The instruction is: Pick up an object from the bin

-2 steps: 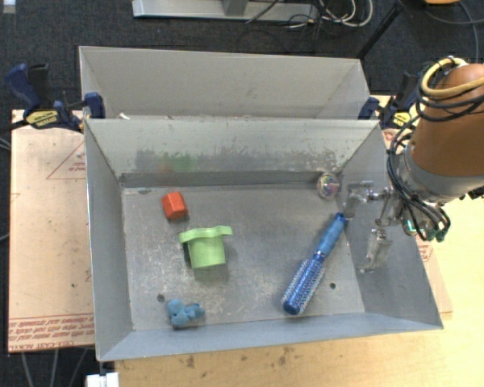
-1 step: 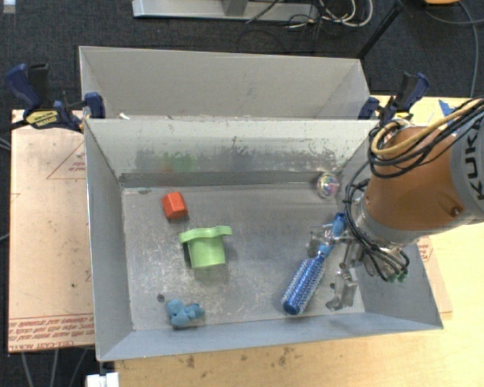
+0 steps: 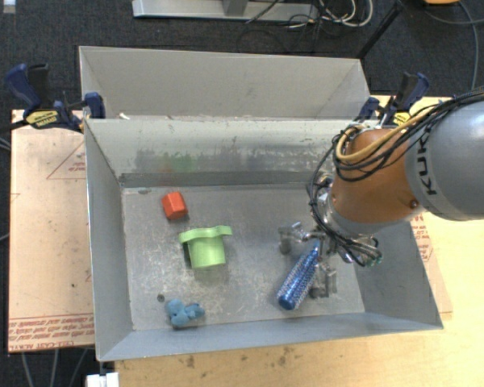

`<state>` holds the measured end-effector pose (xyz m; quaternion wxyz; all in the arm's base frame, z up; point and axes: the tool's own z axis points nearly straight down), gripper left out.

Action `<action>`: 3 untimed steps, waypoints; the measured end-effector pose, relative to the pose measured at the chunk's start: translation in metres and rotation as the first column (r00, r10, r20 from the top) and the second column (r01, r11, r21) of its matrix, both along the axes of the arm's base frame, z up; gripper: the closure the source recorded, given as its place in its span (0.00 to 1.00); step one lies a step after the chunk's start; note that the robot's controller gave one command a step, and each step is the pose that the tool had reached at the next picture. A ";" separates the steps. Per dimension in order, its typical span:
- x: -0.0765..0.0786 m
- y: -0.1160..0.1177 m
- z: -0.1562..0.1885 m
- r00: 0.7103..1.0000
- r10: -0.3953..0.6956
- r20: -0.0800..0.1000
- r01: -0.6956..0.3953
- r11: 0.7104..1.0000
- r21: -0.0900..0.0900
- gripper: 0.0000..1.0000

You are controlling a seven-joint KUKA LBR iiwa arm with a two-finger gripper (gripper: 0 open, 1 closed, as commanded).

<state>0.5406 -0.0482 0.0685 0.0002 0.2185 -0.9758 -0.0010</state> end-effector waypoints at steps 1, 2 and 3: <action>0.000 0.000 0.001 1.000 0.002 0.000 -0.002 1.000 0.000 1.00; 0.024 0.036 0.126 1.000 0.016 0.011 -0.016 1.000 0.000 1.00; 0.018 0.042 0.237 0.998 0.063 0.011 -0.063 0.998 -0.002 1.00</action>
Offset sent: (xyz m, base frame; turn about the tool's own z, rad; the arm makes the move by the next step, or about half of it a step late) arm 0.0000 0.0000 0.0000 0.0000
